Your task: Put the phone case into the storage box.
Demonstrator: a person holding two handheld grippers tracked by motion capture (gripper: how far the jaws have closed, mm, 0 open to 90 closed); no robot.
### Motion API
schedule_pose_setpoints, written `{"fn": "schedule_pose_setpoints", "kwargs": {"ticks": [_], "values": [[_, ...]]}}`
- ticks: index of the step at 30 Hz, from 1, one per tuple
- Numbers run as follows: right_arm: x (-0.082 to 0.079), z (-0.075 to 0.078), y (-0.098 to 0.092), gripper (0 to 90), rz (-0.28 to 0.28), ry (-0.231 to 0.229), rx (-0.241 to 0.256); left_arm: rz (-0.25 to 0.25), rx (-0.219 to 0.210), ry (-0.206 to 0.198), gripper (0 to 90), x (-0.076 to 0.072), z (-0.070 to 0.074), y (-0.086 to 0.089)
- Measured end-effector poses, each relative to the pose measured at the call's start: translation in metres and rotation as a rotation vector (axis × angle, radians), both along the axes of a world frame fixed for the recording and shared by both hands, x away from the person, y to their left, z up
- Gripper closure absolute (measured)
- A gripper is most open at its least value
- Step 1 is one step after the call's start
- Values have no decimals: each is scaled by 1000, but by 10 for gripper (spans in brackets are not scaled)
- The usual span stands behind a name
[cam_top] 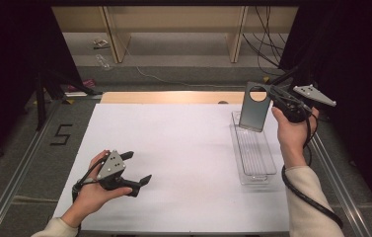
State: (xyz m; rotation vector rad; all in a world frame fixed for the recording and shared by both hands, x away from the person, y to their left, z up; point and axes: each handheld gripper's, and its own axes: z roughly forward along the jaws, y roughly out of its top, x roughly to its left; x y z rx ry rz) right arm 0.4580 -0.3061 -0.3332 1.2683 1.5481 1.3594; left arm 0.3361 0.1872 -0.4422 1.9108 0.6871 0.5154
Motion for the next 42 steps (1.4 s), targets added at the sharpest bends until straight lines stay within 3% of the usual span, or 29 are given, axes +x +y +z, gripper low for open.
{"fn": "schedule_pose_setpoints", "kwargs": {"ticks": [42], "values": [[12, -5, 2, 832, -1, 10, -21, -7, 1, -1, 37, 0, 0, -2]]}}
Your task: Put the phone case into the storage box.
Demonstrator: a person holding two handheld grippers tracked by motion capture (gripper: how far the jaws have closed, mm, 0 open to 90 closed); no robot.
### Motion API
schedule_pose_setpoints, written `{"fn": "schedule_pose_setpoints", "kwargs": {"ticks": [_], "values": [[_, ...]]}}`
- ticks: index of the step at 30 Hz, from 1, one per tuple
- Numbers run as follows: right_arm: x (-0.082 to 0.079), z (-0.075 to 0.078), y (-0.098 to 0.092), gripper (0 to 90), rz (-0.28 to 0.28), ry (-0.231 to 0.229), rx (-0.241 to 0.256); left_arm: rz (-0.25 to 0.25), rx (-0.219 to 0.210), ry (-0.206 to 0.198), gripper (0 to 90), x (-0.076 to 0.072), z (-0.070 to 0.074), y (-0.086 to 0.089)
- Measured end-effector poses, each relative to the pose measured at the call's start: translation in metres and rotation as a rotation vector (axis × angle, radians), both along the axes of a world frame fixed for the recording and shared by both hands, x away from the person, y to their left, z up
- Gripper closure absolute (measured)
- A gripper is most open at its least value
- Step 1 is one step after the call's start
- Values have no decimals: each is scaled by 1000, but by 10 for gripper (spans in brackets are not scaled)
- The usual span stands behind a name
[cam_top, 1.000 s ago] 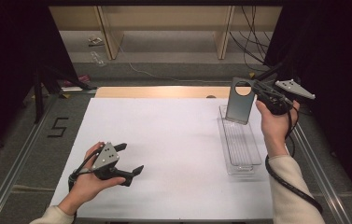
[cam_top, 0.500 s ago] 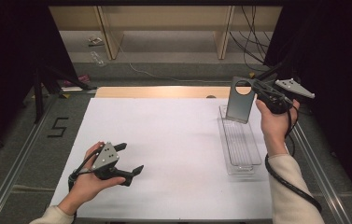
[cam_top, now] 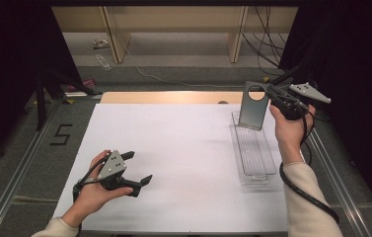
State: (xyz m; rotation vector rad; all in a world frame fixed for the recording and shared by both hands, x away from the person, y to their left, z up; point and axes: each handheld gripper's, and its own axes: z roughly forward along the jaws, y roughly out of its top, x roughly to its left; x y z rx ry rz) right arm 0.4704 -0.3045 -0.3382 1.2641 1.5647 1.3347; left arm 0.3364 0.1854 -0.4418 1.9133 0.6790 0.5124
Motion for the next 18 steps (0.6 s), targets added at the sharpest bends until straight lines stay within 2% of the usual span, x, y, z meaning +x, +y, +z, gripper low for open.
{"fn": "schedule_pose_setpoints", "kwargs": {"ticks": [18], "values": [[6, -1, 3, 832, -1, -2, -10, 5, -1, 2, 38, 0, 0, 1]]}}
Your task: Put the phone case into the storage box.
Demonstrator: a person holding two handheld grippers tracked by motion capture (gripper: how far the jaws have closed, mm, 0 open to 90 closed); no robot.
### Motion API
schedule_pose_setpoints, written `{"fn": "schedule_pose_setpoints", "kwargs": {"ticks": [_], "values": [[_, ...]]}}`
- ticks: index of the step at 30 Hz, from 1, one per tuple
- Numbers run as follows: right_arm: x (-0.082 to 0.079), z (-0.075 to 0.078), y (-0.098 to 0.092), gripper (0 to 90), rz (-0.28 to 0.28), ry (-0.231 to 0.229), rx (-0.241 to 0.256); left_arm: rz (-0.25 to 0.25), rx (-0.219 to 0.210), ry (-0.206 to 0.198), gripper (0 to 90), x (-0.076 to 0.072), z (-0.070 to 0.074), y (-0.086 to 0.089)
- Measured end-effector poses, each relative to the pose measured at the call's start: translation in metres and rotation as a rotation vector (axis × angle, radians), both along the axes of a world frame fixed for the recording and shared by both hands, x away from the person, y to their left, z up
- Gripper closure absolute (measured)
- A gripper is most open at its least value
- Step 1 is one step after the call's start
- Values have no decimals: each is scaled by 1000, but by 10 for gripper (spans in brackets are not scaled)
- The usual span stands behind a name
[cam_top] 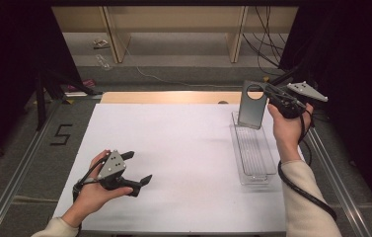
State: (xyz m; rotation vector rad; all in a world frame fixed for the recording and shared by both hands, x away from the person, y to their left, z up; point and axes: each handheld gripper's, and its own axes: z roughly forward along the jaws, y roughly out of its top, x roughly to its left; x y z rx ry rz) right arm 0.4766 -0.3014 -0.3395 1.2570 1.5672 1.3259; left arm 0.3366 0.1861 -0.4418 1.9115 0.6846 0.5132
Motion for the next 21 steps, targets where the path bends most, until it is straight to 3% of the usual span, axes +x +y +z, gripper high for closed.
{"fn": "schedule_pose_setpoints", "kwargs": {"ticks": [21], "values": [[4, -5, 1, 832, -8, 1, -16, -2, 0, 1, 39, 0, 0, 0]]}}
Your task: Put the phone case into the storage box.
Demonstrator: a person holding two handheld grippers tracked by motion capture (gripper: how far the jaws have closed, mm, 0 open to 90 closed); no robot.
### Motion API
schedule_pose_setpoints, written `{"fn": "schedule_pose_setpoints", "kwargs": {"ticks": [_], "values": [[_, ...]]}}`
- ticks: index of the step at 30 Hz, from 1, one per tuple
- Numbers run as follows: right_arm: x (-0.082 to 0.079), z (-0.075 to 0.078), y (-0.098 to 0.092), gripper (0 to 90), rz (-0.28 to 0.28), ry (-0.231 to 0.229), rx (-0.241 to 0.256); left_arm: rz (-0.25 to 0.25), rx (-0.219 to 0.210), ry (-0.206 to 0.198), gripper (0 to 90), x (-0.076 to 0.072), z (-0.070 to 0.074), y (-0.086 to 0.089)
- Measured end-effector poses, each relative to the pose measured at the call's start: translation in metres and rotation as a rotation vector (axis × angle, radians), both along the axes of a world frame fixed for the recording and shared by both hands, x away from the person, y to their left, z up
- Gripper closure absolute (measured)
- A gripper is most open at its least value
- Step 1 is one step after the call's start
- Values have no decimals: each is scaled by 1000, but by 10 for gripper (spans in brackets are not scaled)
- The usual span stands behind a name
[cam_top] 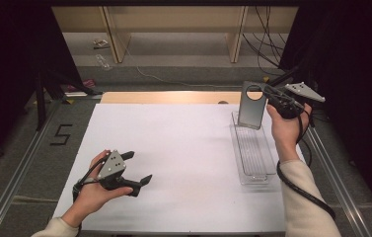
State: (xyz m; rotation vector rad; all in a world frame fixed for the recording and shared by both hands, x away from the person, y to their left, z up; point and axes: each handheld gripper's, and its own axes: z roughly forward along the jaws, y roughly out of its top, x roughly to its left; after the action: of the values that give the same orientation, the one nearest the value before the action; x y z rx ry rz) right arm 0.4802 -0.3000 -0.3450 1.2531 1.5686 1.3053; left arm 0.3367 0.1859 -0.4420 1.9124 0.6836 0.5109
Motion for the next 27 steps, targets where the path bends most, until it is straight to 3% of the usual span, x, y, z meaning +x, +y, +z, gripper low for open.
{"fn": "schedule_pose_setpoints", "kwargs": {"ticks": [27], "values": [[7, -11, 4, 831, -4, -3, -25, 1, 0, 1, 39, 0, 0, 0]]}}
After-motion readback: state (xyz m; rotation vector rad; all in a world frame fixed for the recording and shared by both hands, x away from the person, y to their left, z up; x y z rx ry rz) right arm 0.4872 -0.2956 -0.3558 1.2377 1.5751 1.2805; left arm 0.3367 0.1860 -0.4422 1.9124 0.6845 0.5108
